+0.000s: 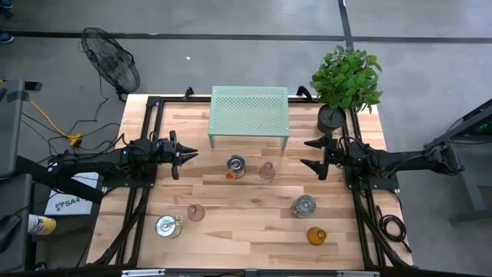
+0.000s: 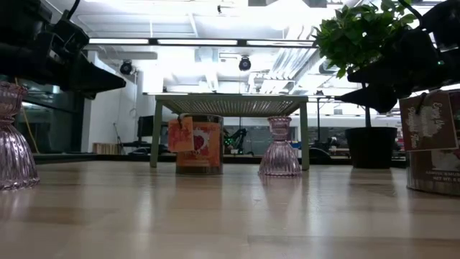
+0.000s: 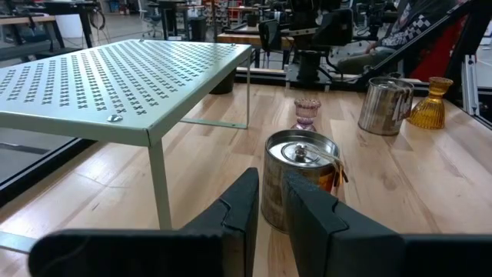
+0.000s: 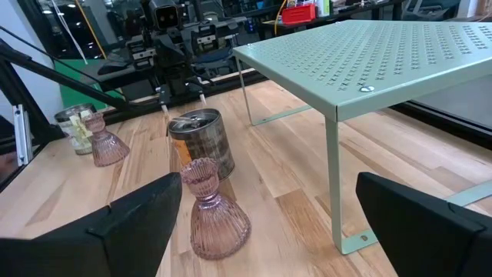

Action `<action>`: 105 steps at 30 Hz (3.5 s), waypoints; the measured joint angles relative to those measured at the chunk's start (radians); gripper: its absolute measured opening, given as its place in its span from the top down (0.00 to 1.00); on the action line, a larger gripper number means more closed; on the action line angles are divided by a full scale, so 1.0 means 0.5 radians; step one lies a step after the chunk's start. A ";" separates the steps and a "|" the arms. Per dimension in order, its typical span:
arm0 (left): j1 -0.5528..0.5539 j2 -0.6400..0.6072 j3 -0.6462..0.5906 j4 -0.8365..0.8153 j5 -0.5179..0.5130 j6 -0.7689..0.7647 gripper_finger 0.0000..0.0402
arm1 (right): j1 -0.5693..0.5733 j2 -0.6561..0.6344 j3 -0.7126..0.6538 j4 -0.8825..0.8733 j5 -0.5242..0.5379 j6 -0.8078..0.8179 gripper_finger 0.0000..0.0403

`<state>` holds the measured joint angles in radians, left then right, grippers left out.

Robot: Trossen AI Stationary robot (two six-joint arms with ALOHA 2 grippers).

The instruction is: Pick & Place candle stick holders

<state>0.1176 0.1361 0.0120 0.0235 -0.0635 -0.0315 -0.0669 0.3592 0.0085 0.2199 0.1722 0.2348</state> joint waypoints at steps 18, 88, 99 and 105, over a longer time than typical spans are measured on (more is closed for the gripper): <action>0.000 0.001 0.000 0.000 0.000 0.000 0.86 | 0.000 0.000 0.000 -0.001 0.000 0.000 0.04; 0.000 0.001 0.000 0.000 0.000 0.000 0.86 | 0.004 0.002 0.210 -0.238 0.231 0.249 0.04; 0.000 0.001 0.000 0.000 0.000 0.000 0.86 | 0.004 0.048 0.551 -0.689 0.283 0.269 0.04; 0.000 0.000 0.000 0.000 0.000 0.000 0.86 | 0.037 0.258 0.807 -0.975 0.265 0.300 0.04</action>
<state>0.1175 0.1362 0.0120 0.0235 -0.0635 -0.0315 -0.0483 0.4880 0.4121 -0.2676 0.3049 0.3850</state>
